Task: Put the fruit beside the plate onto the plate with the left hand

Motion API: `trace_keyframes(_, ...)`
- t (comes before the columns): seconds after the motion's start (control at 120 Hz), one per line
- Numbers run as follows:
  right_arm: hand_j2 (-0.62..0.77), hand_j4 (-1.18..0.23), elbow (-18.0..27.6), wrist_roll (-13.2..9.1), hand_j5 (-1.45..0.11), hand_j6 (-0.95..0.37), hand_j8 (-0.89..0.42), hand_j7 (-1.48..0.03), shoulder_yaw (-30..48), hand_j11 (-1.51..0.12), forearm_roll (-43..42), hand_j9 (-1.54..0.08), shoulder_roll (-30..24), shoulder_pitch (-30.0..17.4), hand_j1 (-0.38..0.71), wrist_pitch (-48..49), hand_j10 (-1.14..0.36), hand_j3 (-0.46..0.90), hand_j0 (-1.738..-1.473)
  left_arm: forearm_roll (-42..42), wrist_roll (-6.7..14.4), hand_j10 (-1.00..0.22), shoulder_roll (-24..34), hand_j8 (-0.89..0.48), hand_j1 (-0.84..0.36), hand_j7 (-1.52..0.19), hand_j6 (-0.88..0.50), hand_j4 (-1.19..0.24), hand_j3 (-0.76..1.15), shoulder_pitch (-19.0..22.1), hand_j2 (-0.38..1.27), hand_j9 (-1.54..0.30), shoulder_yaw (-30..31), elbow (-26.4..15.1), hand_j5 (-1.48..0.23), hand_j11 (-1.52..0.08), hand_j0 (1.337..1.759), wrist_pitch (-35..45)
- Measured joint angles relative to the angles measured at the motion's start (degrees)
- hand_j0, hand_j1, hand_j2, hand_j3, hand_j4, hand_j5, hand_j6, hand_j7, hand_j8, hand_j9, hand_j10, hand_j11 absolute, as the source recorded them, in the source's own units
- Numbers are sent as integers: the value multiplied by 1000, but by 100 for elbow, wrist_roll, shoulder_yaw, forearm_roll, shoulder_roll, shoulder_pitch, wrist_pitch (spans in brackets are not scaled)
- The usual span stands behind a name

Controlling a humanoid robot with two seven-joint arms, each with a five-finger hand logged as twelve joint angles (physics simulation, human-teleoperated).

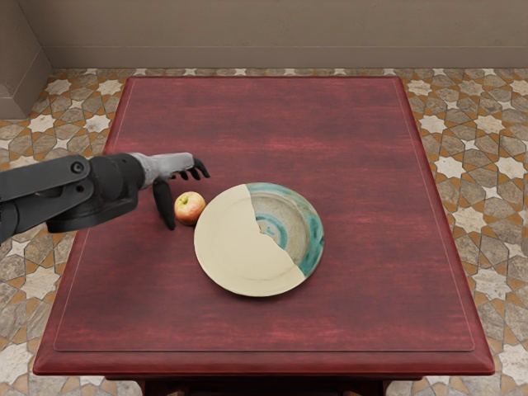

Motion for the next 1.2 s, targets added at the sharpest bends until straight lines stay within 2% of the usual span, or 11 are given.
trace_keyframes(0.508,-4,-23,0,0,-29,-23,-22,-29,0,-29,0,-29,0,-1,-322,0,-22,0,-1658,-84,1,-265,-334,-266,35,-342,-267,-266,0,103,55,-342,91,361,-342,-342,1658,38)
trace_keyframes(0.633,-4,-23,0,0,-29,-23,-22,-29,0,-29,0,-29,0,-1,-322,0,-22,0,-1658,-89,1,-294,-334,-295,1,-379,-295,-294,0,128,61,-379,108,407,-379,-379,1658,37)
trace_keyframes(0.733,-4,-23,0,0,-29,-23,-22,-29,0,-29,1,-29,0,-1,-322,0,-22,0,-1658,-84,1,-346,-340,-325,-62,-447,-348,-347,0,143,71,-412,110,419,-447,-447,1658,39)
trace_keyframes(0.767,-4,-23,0,0,-29,-23,-22,-29,0,-29,1,-29,0,-1,-322,0,-22,0,-1658,-79,-1,-368,-342,-273,-88,-470,-373,-372,0,153,75,-499,109,420,-470,-475,1658,44)
trace_keyframes(0.917,-4,-23,0,0,-29,-23,-22,-29,0,-29,-1,-29,0,-1,-322,0,-22,0,-1658,-86,0,-480,-351,-325,-222,-616,-483,-484,0,160,98,-492,98,421,-616,-621,1658,68)
trace_keyframes(1.017,-4,-23,0,0,-29,-23,-22,-29,0,-29,0,-29,0,-1,-322,0,-22,0,-1658,-93,-1,-554,-352,-351,-266,-723,-429,-559,0,172,153,-465,95,423,-726,-727,1656,114)
trace_keyframes(1.058,-4,-23,0,-1,-29,-23,-22,-29,0,-29,-1,-29,0,-1,-322,0,-22,0,-1658,-93,-1,-586,-351,-370,-280,-767,-413,-541,0,172,206,-451,96,423,-772,-770,1656,148)
trace_keyframes(1.158,-4,-23,0,0,-29,-23,-22,-29,0,-29,-1,-29,0,-1,-322,0,-22,0,-1658,-76,4,-656,-343,-522,-301,-862,-405,-545,0,172,330,-667,106,432,-866,-860,1655,253)
trace_keyframes(1.2,-4,-23,0,0,-29,-23,-22,-29,0,-29,0,-29,0,-1,-322,0,-22,0,-1658,-75,5,-688,-343,-513,-304,-909,-397,-552,0,172,371,-748,108,436,-911,-905,1655,281)
